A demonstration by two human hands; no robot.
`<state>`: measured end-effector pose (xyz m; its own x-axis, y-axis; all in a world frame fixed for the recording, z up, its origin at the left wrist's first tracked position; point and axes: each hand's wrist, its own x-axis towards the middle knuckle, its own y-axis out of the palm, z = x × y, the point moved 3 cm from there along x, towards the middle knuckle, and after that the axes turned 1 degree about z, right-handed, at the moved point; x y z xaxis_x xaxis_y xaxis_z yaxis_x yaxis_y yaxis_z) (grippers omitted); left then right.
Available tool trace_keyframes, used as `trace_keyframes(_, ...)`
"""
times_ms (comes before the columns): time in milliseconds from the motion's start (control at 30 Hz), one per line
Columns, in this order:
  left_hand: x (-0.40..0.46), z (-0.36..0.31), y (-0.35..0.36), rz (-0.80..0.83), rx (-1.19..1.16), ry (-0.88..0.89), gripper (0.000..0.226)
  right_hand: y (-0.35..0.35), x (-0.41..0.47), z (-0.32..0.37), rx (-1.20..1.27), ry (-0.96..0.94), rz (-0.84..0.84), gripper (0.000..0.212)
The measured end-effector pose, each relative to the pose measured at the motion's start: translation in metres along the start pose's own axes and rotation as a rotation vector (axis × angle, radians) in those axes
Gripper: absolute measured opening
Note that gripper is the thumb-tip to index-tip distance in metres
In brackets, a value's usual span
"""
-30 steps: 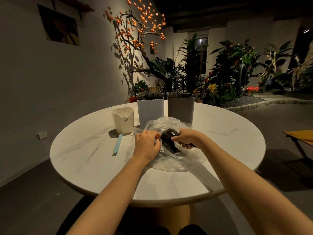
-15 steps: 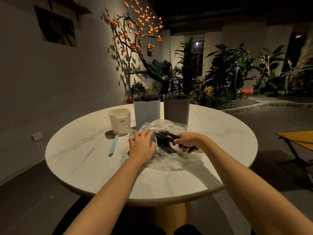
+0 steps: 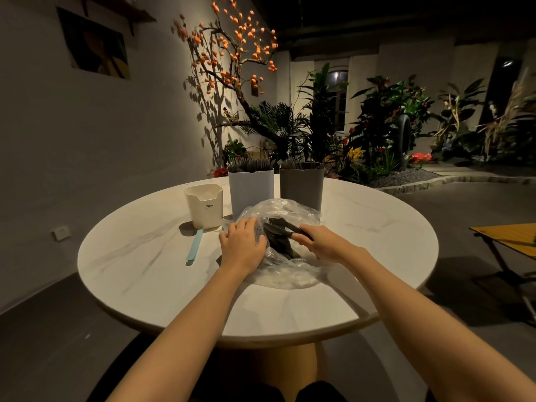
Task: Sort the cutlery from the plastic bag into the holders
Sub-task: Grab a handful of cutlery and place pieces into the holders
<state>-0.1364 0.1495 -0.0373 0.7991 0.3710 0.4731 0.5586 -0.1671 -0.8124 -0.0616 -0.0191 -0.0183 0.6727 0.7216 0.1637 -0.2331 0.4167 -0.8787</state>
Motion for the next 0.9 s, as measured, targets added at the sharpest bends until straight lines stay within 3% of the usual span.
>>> trace_keyframes(300,0.003,0.001,-0.001,-0.194,-0.244,0.055,0.036,0.000,-0.001,-0.005,0.081,0.004,0.021,0.025)
trace_keyframes(533,0.004,0.001,-0.008,-0.274,-0.599,0.043,0.029,0.001,-0.004,-0.009,0.101,-0.003,0.013,0.022)
trace_keyframes(733,0.004,0.002,-0.012,-0.366,-0.750,-0.012,0.002,-0.001,-0.005,-0.004,-0.175,-0.031,-0.034,0.030)
trace_keyframes(900,0.002,0.006,-0.016,-0.425,-0.961,-0.133,0.020,-0.003,-0.010,-0.005,-0.345,-0.043,-0.104,0.034)
